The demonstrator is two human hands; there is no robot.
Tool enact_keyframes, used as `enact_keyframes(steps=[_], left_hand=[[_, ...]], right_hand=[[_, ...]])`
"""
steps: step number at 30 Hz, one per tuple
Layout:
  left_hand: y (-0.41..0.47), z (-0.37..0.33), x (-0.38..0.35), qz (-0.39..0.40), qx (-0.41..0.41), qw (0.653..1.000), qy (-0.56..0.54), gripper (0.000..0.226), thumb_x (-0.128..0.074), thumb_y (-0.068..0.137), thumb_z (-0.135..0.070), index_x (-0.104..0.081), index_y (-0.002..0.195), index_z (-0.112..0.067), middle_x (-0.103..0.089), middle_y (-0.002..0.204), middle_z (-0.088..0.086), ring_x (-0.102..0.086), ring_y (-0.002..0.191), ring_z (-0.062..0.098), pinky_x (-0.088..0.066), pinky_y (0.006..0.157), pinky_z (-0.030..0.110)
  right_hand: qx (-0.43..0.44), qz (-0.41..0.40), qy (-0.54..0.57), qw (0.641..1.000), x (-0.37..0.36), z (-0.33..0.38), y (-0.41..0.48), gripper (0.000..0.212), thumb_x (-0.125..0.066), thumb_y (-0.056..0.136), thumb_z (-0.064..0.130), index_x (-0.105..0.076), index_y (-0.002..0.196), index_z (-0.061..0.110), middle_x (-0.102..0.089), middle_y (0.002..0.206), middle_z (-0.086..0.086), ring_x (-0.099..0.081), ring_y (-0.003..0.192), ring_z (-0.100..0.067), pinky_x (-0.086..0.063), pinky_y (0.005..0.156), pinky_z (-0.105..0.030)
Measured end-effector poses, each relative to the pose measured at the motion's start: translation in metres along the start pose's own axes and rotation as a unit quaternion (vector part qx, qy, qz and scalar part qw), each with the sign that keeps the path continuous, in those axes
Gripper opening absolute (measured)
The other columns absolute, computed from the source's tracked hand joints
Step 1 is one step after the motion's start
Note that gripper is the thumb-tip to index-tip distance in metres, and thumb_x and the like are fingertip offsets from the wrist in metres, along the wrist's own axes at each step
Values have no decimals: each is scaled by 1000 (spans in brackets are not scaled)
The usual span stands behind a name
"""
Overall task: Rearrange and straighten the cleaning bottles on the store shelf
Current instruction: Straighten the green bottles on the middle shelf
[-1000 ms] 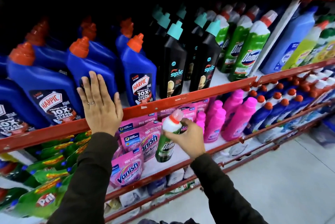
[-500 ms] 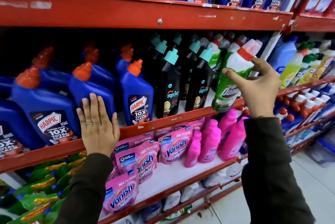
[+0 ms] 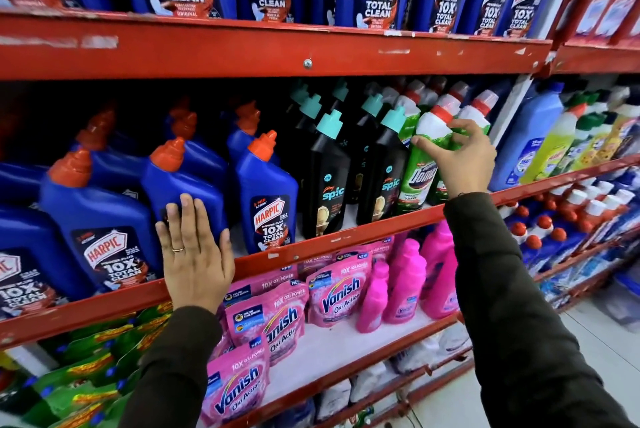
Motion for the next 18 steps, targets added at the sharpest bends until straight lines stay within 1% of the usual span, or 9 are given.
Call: enact_keyframes(steps=[2, 4, 8, 9, 12, 15, 16, 17, 18], left_hand=[[-1, 0, 0, 0, 1, 1000, 0, 68, -34, 112, -29, 2, 164, -4, 13, 172, 5, 12, 160, 23, 4, 131, 45], [-1, 1, -1, 0, 0, 1000, 1, 69, -35, 112, -29, 2, 164, -4, 13, 172, 5, 12, 160, 23, 4, 131, 45], [-1, 0, -1, 5, -2, 1000, -1, 69, -34, 112, -29, 2, 164, -4, 13, 172, 6, 11, 160, 24, 3, 131, 46], [-1, 0, -1, 8, 0, 1000, 7, 69, -35, 111, -29, 3, 164, -4, 13, 172, 6, 11, 160, 25, 4, 131, 46], [1, 1, -1, 20, 4, 1000, 3, 71, -36, 110, -29, 4, 164, -4, 14, 172, 7, 11, 160, 25, 4, 131, 46], [1, -2, 2, 37, 11, 999, 6, 74, -38, 108, -29, 5, 164, -4, 13, 172, 8, 10, 160, 27, 4, 131, 47], [0, -3, 4, 44, 13, 999, 10, 75, -38, 108, -29, 5, 164, -3, 13, 172, 9, 10, 160, 27, 4, 131, 48], [0, -5, 7, 54, 22, 998, 21, 75, -38, 108, -30, 4, 164, -2, 13, 172, 10, 9, 160, 28, 3, 130, 48], [1, -7, 12, 59, 31, 997, 23, 75, -38, 108, -31, 4, 164, -2, 12, 172, 11, 8, 160, 28, 3, 131, 49]], right_hand=[[2, -5, -28, 1000, -3, 0, 1, 66, -88, 67, 63, -67, 120, 28, -75, 117, -5, -69, 105, -18, -44, 82, -25], [12, -12, -55, 998, -7, -1, 0, 69, -85, 72, 64, -65, 127, 26, -74, 123, -8, -70, 110, -25, -48, 84, -31], [30, -16, -73, 997, -11, -4, -3, 74, -80, 80, 62, -60, 140, 23, -72, 128, -12, -68, 116, -31, -53, 92, -38], [30, -9, -68, 997, -12, -4, -4, 74, -79, 82, 60, -59, 143, 23, -72, 128, -12, -68, 116, -30, -52, 91, -37], [39, 11, -61, 997, -12, -4, -3, 74, -77, 86, 58, -55, 147, 21, -72, 122, -14, -68, 108, -30, -43, 81, -30], [42, 32, -80, 995, -12, -4, -6, 73, -73, 91, 56, -49, 151, 21, -72, 119, -16, -67, 107, -32, -43, 80, -32], [47, 50, -74, 995, -14, -5, -5, 74, -72, 93, 52, -45, 154, 19, -70, 125, -17, -65, 113, -33, -46, 85, -35], [49, 71, -67, 994, -14, -2, -9, 76, -70, 96, 47, -39, 157, 15, -64, 138, -19, -61, 124, -33, -48, 96, -37], [56, 87, -51, 993, -13, -1, -12, 79, -68, 99, 42, -31, 161, 10, -51, 154, -19, -52, 139, -33, -43, 110, -38]])
Point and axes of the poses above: each hand's wrist, its own y-axis towards the middle knuckle, its own x-axis out of the back of the hand, z = x × y, the point moved 6 cm from there along y, towards the middle knuckle
